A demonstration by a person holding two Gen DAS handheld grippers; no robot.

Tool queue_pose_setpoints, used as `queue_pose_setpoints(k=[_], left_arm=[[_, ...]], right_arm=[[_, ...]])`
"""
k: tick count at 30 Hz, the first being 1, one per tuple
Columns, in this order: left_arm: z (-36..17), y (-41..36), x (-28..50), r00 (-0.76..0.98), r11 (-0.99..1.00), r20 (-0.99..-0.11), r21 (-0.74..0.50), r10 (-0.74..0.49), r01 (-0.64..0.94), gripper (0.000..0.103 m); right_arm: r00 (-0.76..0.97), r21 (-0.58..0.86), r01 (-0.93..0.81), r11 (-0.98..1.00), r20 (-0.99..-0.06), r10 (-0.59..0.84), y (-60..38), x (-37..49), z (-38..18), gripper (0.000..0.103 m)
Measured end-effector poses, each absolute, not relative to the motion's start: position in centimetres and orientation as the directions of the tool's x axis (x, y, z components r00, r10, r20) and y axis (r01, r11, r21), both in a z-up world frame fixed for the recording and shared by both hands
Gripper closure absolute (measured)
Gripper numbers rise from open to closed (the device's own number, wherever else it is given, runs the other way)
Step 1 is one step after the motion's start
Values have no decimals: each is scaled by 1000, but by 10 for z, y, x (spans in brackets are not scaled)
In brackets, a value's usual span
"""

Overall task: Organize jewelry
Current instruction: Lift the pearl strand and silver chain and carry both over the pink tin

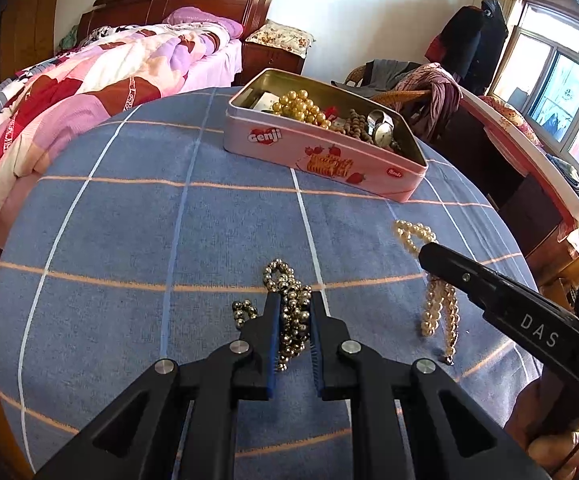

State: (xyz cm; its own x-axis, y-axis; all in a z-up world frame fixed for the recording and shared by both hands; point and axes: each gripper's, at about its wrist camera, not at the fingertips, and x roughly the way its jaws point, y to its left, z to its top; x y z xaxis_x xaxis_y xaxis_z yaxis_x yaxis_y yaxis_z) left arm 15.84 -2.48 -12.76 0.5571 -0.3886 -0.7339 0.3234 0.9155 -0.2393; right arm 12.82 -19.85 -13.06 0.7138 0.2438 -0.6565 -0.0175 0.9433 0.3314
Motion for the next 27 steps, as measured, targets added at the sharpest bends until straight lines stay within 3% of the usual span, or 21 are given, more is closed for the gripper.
queue_pose_setpoints(k=[27], left_arm=[[-102,-36,154,598,856,-617,-303,-512,420,90]], right_arm=[[757,384,7,923,-605,246,-218,124,-118,87]])
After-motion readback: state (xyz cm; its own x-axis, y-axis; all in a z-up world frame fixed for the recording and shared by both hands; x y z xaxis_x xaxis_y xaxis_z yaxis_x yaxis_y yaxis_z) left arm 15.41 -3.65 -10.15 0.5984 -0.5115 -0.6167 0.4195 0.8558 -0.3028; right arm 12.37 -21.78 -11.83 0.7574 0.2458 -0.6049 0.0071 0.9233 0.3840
